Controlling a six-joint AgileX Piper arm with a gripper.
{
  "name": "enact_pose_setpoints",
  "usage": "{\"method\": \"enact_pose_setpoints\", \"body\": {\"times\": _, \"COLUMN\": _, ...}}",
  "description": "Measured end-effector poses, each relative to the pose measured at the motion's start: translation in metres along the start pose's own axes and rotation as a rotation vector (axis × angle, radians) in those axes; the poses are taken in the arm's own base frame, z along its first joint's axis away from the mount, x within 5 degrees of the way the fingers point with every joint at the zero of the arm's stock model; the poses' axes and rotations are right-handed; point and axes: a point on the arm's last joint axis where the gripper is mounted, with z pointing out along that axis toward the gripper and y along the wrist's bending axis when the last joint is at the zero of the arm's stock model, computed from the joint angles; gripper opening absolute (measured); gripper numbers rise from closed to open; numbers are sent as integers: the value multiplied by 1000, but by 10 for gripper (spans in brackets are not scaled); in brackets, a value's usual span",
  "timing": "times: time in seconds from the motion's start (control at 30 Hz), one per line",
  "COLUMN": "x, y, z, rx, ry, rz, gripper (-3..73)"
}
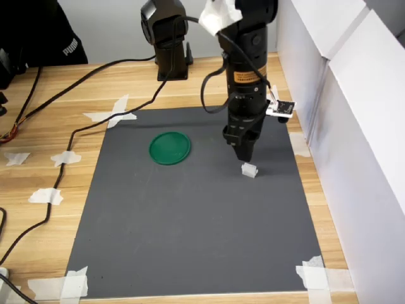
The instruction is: Grasp a white terminal and put it on the green lid.
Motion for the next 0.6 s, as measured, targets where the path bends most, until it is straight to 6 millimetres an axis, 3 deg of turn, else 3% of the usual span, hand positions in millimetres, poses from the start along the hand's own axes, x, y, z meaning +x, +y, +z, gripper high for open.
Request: {"method": "enact_pose_setpoints", "body": {"times": 0.6, "x": -6, "y": 0, "z": 32, "rx": 22, "ry": 27, "rz": 45, "gripper": 628}}
